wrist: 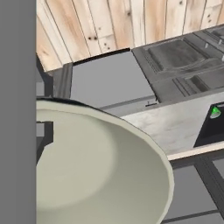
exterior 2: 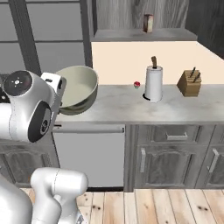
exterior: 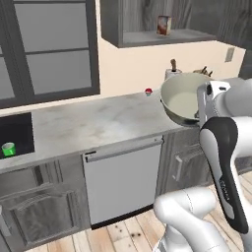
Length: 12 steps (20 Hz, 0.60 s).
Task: Pick the mug and place it in the sink. Pick the bowl and place it in the open cabinet and then close the cabinet.
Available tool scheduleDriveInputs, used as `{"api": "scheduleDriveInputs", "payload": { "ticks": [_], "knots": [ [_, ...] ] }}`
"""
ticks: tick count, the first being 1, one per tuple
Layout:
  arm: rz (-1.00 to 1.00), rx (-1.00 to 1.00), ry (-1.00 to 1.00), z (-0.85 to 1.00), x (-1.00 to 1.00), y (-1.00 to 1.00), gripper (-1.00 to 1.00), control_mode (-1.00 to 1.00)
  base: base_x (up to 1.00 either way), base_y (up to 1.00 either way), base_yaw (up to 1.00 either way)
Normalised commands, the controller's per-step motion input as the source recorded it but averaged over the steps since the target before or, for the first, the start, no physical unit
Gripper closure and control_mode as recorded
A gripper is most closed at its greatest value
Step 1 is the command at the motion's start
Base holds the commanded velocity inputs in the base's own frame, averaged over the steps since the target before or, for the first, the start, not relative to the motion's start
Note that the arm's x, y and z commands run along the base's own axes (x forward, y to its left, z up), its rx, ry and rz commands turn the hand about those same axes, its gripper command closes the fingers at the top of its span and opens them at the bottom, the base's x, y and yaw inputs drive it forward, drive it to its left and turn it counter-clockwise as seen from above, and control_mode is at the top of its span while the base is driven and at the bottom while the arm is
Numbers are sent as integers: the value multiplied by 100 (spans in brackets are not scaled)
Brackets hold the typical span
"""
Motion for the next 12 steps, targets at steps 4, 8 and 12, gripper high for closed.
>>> {"api": "scheduleDriveInputs", "payload": {
  "ticks": [4, 8, 12],
  "knots": [
    [0, 0, 0, 0, 0, 0, 100, 100, 2, -80, 34],
    [0, 0, 0, 0, 0, 0, 100, 100, 0, -63, 35],
    [0, 0, 0, 0, 0, 0, 100, 100, 0, -32, 36]
  ]
}}
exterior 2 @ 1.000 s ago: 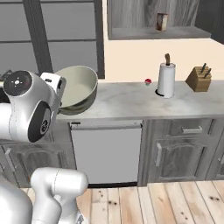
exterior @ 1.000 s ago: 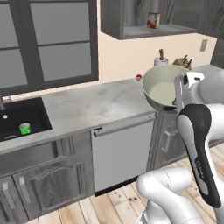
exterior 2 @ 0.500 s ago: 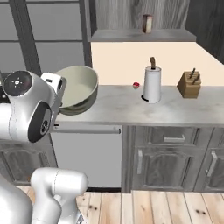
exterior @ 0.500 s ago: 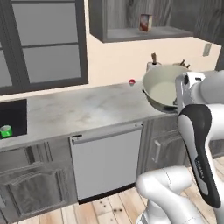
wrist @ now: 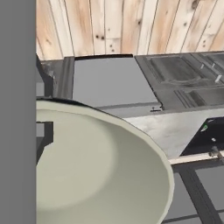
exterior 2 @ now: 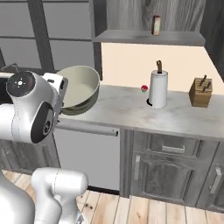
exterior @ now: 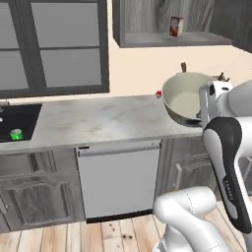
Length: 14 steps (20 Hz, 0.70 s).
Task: Pick the mug and place it in the sink. Pick the bowl and place it in the open cabinet and then close the cabinet.
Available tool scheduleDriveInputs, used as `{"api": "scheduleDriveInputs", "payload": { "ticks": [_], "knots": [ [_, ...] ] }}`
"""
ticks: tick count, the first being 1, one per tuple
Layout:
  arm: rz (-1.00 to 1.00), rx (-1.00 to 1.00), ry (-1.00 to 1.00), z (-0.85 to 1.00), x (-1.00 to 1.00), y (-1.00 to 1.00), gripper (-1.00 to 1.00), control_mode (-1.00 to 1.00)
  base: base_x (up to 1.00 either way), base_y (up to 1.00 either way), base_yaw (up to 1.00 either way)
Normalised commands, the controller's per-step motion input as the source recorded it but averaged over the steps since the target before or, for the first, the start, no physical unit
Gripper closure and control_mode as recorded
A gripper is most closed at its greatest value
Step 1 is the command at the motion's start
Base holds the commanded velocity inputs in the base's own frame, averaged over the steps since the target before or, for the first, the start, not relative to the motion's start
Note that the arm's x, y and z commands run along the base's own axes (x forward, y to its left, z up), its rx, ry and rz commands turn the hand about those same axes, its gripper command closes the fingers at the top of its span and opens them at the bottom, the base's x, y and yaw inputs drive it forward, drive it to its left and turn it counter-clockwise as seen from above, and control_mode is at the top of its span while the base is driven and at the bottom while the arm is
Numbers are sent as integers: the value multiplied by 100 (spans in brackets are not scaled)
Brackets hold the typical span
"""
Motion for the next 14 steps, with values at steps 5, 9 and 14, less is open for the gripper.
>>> {"api": "scheduleDriveInputs", "payload": {
  "ticks": [5, 9, 14],
  "knots": [
    [0, 0, 0, 0, 0, 0, 100, 100, 0, -16, 35],
    [0, 0, 0, 0, 0, 0, 100, 100, -4, -22, 22],
    [0, 0, 0, 0, 0, 0, 100, 100, -10, -25, 2]
  ]
}}
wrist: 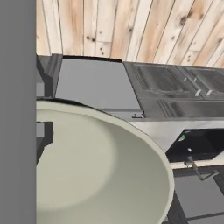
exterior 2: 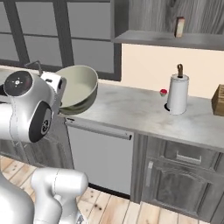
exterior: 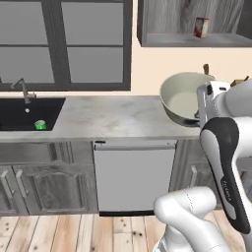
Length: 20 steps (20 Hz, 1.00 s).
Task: Pick the mug and place it in the sink. Pick the bowl and place it in the open cabinet and then close the cabinet.
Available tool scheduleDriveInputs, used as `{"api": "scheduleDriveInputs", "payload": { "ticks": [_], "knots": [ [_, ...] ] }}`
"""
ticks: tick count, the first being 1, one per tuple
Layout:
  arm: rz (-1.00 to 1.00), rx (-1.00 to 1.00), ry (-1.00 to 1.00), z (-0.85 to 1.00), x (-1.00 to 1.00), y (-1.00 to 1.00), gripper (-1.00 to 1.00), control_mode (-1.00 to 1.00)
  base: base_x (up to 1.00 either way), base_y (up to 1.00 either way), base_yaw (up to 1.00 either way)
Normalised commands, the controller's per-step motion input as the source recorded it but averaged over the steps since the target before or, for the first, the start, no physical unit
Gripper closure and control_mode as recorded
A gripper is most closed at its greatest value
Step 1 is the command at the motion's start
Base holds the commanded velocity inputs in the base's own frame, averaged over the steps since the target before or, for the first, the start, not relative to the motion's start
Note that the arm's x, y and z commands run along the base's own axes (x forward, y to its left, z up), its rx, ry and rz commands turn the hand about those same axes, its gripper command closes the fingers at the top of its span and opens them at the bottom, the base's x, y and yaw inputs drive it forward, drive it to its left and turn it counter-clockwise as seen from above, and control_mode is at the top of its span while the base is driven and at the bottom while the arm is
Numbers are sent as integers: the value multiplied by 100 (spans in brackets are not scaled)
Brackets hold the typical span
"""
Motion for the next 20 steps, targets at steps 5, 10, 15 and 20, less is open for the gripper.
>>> {"api": "scheduleDriveInputs", "payload": {
  "ticks": [5, 10, 15, 20],
  "knots": [
    [0, 0, 0, 0, 0, 0, 100, 100, -30, -40, -4],
    [0, 0, 0, 0, 0, 0, 100, 100, -33, -63, -2],
    [0, 0, 0, 0, 0, 0, 100, 100, -15, -39, 0],
    [0, 0, 0, 0, 0, 0, 100, 100, 0, -3, 0]
  ]
}}
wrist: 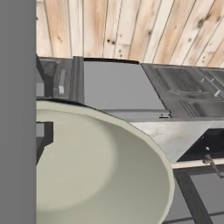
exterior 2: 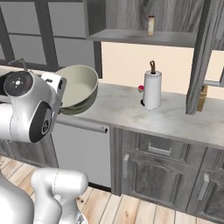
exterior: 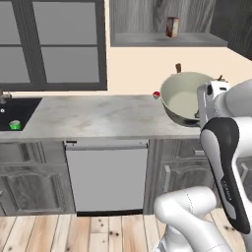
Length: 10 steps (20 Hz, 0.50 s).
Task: Pick the mug and place it in the sink. Pick the bowl and place it in the open cabinet and then close the cabinet.
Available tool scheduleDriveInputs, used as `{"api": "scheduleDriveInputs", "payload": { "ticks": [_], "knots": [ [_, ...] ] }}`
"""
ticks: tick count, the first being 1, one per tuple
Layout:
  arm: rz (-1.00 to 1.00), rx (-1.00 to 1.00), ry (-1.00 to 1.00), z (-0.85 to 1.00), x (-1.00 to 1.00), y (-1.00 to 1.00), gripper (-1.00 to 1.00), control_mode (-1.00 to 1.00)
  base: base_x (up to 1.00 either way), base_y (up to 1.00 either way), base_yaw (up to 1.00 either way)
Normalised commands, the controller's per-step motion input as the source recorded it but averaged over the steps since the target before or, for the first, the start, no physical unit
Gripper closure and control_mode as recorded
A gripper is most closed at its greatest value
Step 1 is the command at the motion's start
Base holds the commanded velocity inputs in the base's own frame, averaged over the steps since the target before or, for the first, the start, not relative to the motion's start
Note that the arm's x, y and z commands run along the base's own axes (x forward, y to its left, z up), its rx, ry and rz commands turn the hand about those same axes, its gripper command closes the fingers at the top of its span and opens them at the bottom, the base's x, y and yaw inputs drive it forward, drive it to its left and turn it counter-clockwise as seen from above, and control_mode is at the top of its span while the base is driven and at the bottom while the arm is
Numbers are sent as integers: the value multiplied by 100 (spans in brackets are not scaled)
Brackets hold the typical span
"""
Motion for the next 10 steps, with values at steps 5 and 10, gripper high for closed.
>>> {"api": "scheduleDriveInputs", "payload": {
  "ticks": [5, 10],
  "knots": [
    [0, 0, 0, 0, 0, 0, 100, 100, 14, -8, 4],
    [0, 0, 0, 0, 0, 0, 100, 100, 21, 0, 4]
  ]
}}
